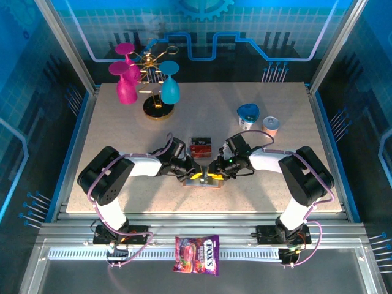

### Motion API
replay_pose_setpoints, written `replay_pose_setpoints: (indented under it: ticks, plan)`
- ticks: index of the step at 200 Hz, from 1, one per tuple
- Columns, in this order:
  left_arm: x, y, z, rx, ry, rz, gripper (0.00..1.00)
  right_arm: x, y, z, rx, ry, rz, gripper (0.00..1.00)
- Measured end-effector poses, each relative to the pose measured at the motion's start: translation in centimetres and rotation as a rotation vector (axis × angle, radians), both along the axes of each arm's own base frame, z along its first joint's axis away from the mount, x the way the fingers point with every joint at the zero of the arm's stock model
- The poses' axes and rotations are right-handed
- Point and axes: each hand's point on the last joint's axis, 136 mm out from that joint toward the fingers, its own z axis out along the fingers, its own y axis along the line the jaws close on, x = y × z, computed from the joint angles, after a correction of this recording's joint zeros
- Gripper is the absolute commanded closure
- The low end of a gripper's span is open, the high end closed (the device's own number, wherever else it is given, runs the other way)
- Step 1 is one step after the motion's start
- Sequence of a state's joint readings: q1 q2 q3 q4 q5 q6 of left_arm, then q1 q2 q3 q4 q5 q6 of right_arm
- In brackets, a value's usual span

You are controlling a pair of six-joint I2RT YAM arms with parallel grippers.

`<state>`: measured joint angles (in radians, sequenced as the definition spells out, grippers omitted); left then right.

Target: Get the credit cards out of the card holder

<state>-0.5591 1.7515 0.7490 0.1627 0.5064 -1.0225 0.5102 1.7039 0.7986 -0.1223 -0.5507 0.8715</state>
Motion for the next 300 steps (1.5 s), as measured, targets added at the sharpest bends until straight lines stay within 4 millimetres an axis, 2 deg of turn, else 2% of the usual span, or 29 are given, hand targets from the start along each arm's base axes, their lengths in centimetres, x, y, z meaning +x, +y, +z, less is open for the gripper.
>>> replay_pose_setpoints:
  ticks: [54,193,242,279,300]
  plan:
    - [0.1,0.3,0.1,0.002,-0.01,-0.006,0.94,0.0,0.0,0.0,0.001,0.0,0.0,0.67]
    - [0.4,2.8,3.2,0.16,-0.183,-0.175,0.95,0.0,0.0,0.0,0.0,0.0,0.001,0.67]
    - [-0.1,3.9,2.5,0.229,-0.172,-0.19,0.95,0.0,0.0,0.0,0.0,-0.002,0.003,0.67]
    - [-0.1,4.0,2.5,0.233,-0.17,-0.186,0.94,0.0,0.0,0.0,0.0,-0.005,0.005,0.67]
    - [0.0,4.0,2.5,0.232,-0.168,-0.182,0.91,0.0,0.0,0.0,0.0,-0.005,0.006,0.67]
